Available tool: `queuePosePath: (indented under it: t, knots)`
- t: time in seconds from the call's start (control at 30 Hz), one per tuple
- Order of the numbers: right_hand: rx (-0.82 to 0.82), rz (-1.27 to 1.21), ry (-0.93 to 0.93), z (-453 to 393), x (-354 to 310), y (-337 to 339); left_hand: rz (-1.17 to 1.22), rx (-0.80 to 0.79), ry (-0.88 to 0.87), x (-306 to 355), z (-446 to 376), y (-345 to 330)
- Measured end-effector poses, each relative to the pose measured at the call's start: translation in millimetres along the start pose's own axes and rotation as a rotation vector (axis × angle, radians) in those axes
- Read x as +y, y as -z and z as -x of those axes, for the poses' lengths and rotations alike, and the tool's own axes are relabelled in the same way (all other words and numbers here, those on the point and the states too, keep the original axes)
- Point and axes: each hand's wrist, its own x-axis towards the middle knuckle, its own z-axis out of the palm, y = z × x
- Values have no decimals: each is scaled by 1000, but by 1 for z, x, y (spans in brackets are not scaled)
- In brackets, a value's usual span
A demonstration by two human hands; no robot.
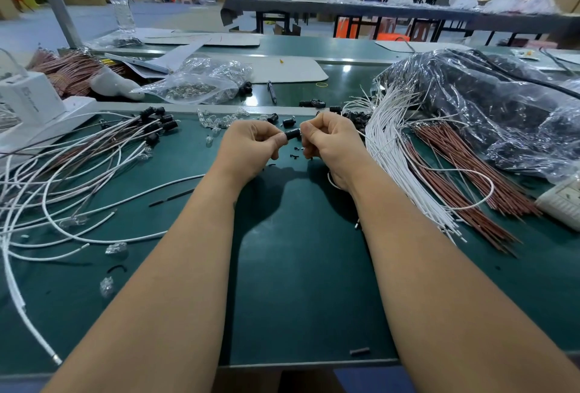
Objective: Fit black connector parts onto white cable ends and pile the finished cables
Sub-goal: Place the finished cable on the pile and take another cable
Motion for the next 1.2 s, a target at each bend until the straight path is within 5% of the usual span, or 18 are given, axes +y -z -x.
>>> queuePosePath:
  t: [0.5, 0.93, 1.2]
  knots:
    - [4, -33, -11, 6, -8, -6, 15, 8, -32, -1, 0, -1]
    - [280, 142, 110, 6, -11, -23, -97, 66, -104, 0, -6, -10]
    - [731, -53, 42, 2, -13, 2, -584, 82, -156, -1, -1, -8]
